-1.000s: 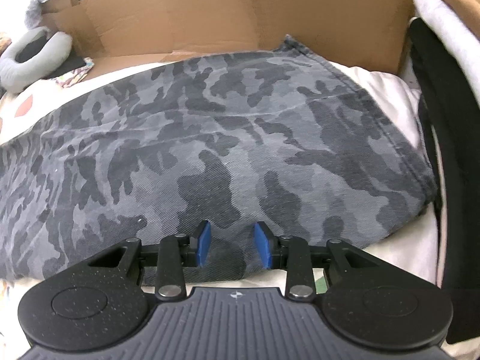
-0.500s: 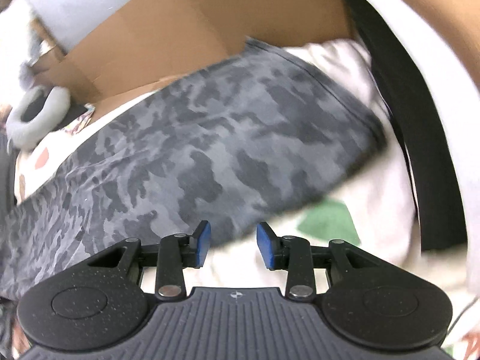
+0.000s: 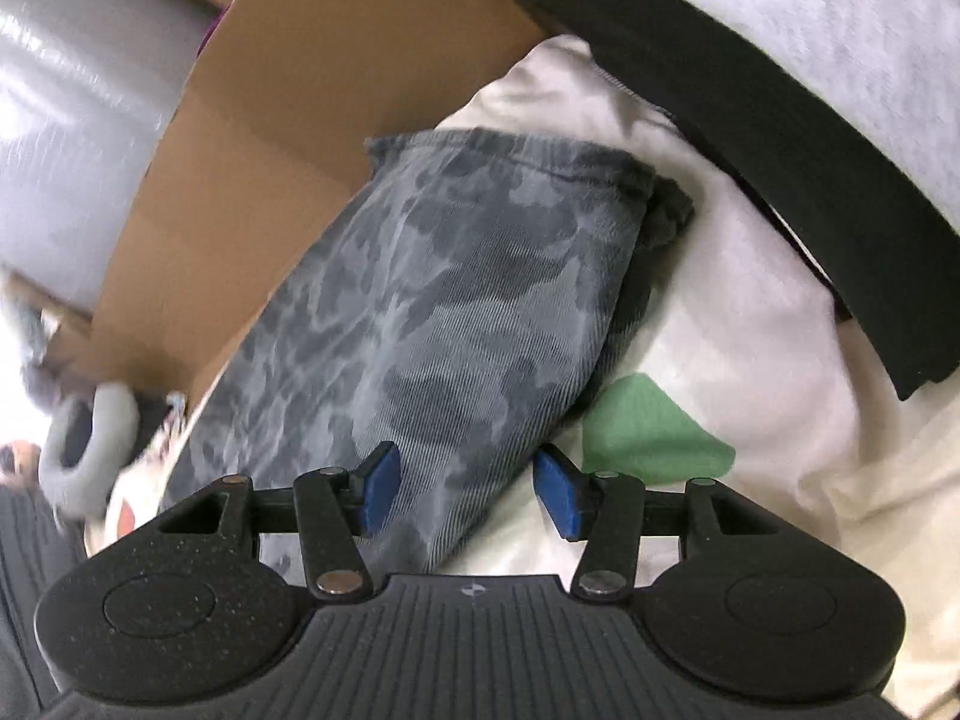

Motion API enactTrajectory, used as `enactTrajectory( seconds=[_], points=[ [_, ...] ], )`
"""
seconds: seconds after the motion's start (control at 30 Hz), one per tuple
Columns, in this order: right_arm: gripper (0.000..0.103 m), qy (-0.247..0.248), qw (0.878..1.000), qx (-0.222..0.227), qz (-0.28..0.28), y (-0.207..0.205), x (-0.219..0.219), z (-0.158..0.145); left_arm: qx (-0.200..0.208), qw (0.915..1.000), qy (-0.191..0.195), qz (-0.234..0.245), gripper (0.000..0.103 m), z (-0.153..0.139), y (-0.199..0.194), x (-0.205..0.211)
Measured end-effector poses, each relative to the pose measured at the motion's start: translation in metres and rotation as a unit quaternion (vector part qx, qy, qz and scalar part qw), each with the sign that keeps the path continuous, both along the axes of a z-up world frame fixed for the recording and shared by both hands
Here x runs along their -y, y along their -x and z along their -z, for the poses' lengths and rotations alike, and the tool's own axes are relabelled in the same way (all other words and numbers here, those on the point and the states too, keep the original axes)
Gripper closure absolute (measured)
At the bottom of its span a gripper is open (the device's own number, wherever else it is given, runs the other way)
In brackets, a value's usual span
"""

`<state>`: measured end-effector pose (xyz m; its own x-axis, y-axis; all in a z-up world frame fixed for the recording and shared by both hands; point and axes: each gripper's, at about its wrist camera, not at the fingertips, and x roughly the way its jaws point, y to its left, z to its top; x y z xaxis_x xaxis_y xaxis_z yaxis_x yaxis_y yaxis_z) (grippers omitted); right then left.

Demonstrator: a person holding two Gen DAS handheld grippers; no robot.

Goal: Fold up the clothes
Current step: 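Grasp the pants leg hem with the right tool while the left tool holds the waistband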

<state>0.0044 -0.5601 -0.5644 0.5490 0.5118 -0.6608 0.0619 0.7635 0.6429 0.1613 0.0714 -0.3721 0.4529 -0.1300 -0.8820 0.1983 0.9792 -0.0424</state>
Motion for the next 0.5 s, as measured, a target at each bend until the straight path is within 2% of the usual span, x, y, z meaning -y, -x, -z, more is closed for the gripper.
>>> enactTrajectory(
  seconds=[0.2,0.5],
  points=[
    [0.048,0.01,0.999,0.018,0.044,-0.017,0.002,-0.003,0.008,0.9999,-0.005,0.005,0.095,-0.012,-0.007,0.004],
    [0.055,0.063,0.992,0.06,0.095,-0.048,0.004,-0.016,-0.006,0.9999,-0.012,0.003,0.095,-0.005,-0.007,0.003]
  ],
)
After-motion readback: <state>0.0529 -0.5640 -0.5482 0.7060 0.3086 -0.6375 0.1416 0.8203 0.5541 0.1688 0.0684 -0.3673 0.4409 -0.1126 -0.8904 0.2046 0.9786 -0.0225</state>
